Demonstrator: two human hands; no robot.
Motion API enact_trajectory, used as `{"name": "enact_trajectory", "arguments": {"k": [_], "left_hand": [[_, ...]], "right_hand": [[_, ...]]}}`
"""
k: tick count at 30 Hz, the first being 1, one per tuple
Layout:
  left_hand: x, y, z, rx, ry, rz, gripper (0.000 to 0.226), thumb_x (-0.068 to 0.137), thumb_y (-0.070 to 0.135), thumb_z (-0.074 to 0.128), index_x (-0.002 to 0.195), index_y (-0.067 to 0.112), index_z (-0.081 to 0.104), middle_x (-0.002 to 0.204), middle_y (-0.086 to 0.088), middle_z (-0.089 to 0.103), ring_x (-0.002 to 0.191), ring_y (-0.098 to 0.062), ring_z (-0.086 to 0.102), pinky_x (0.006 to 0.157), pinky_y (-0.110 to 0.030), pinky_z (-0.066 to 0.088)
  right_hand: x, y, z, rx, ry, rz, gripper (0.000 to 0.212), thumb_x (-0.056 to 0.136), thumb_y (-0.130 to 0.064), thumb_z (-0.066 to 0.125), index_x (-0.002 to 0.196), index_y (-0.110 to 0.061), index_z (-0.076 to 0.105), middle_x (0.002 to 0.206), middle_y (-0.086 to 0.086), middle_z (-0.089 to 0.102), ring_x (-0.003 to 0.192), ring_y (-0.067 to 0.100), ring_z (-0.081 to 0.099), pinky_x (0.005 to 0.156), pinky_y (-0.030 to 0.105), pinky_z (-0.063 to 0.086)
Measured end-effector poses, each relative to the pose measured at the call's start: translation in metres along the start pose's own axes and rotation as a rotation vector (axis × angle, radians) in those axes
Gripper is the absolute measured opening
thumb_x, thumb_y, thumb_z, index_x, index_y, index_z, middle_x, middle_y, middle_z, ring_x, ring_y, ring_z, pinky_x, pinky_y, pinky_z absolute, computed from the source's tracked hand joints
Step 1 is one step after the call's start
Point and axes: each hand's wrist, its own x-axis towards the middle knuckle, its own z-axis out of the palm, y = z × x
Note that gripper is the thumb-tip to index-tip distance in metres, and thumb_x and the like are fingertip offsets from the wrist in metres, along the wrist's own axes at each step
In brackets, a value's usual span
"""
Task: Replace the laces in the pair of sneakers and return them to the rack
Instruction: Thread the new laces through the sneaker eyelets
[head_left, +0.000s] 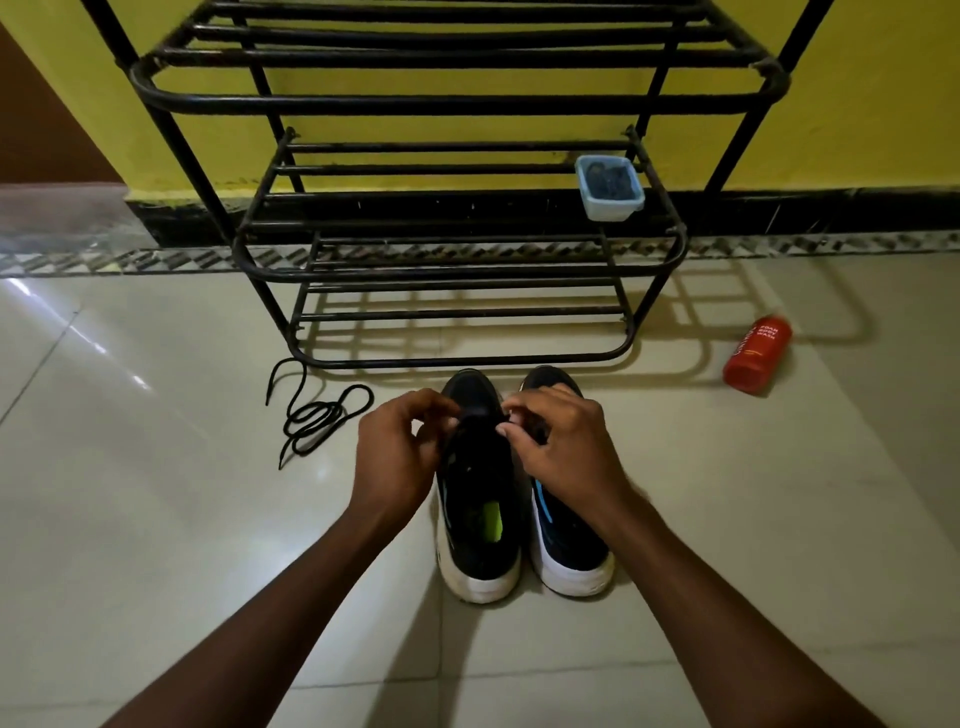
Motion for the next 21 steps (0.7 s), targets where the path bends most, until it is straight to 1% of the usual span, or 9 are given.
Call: {"name": "enact_trajectory", "arguments": {"k": [3,5,7,8,11,12,16,18,21], "left_hand": [[-0.01,-0.01,-0.005,0.092,0.022,0.004,0.037,0.08,-0.016,0.065,0.091,0.017,0.076,0.086,0.007,0.071,0.08,0.001,0.068,0.069,-0.018,0.056],[-0.015,-0.013,-0.012,0.096,0.039,-0.063,0.042,0.077,-0.021,0.061,0.089,0.015,0.077,0.083,0.006,0.07,0.08,0.006,0.066,0.07,-0.012,0.054],[-0.018,-0.017,-0.017,0.097,0.041,-0.107,0.042,0.077,-0.022,0.059,0.087,0.014,0.077,0.082,0.006,0.07,0.078,0.004,0.066,0.07,-0.008,0.05],[-0.019,-0.02,-0.018,0.094,0.03,-0.111,0.042,0.076,-0.022,0.059,0.086,0.015,0.077,0.081,0.007,0.071,0.079,0.001,0.066,0.072,-0.011,0.052],[-0.022,-0.027,-0.02,0.116,-0.014,-0.115,0.044,0.074,-0.021,0.059,0.084,0.018,0.077,0.08,0.008,0.071,0.08,-0.006,0.068,0.076,-0.039,0.059],[-0.023,-0.029,-0.02,0.13,-0.019,-0.116,0.044,0.073,-0.02,0.059,0.083,0.019,0.076,0.079,0.008,0.071,0.08,-0.008,0.068,0.075,-0.042,0.059],[-0.027,-0.029,-0.017,0.163,-0.013,-0.142,0.046,0.07,-0.02,0.057,0.081,0.022,0.074,0.077,0.01,0.07,0.078,-0.001,0.066,0.071,-0.037,0.058],[-0.03,-0.031,-0.018,0.188,-0.018,-0.14,0.046,0.071,-0.019,0.059,0.081,0.024,0.073,0.078,0.012,0.069,0.077,0.001,0.064,0.065,-0.032,0.055],[-0.035,-0.032,-0.017,0.269,-0.038,-0.127,0.043,0.075,-0.015,0.062,0.082,0.027,0.072,0.077,0.014,0.064,0.073,0.005,0.059,0.054,-0.023,0.04]], "right_hand": [[-0.008,0.007,-0.01,-0.073,-0.057,-0.007,0.02,0.074,-0.01,0.083,0.094,-0.01,0.078,0.084,0.001,0.073,0.081,0.02,0.064,0.075,0.03,0.053],[-0.013,0.013,-0.018,-0.094,-0.078,0.012,0.019,0.071,-0.009,0.085,0.088,-0.012,0.079,0.08,0.001,0.074,0.076,0.021,0.065,0.071,0.032,0.055],[-0.016,0.016,-0.026,-0.113,-0.093,0.036,0.018,0.068,-0.008,0.085,0.084,-0.014,0.079,0.075,0.001,0.074,0.072,0.022,0.066,0.067,0.033,0.056],[-0.016,0.017,-0.029,-0.124,-0.105,0.045,0.017,0.068,-0.009,0.085,0.083,-0.014,0.079,0.074,0.001,0.074,0.072,0.023,0.066,0.066,0.034,0.056],[-0.015,0.019,-0.033,-0.18,-0.159,0.016,0.013,0.068,-0.011,0.083,0.08,-0.013,0.079,0.071,0.003,0.073,0.07,0.026,0.065,0.064,0.037,0.057],[-0.015,0.019,-0.034,-0.208,-0.18,-0.004,0.011,0.068,-0.012,0.082,0.078,-0.013,0.078,0.069,0.004,0.072,0.069,0.027,0.064,0.062,0.038,0.057],[-0.019,0.024,-0.034,-0.27,-0.242,-0.011,0.01,0.071,-0.013,0.081,0.081,-0.013,0.078,0.071,0.005,0.071,0.074,0.029,0.062,0.063,0.036,0.055],[-0.022,0.027,-0.033,-0.279,-0.257,-0.03,0.011,0.072,-0.014,0.078,0.084,-0.013,0.078,0.075,0.005,0.072,0.076,0.028,0.062,0.064,0.036,0.054],[-0.022,0.03,-0.031,-0.313,-0.271,-0.061,0.012,0.074,-0.017,0.072,0.084,-0.012,0.077,0.078,0.006,0.072,0.078,0.029,0.061,0.065,0.038,0.055]]}}
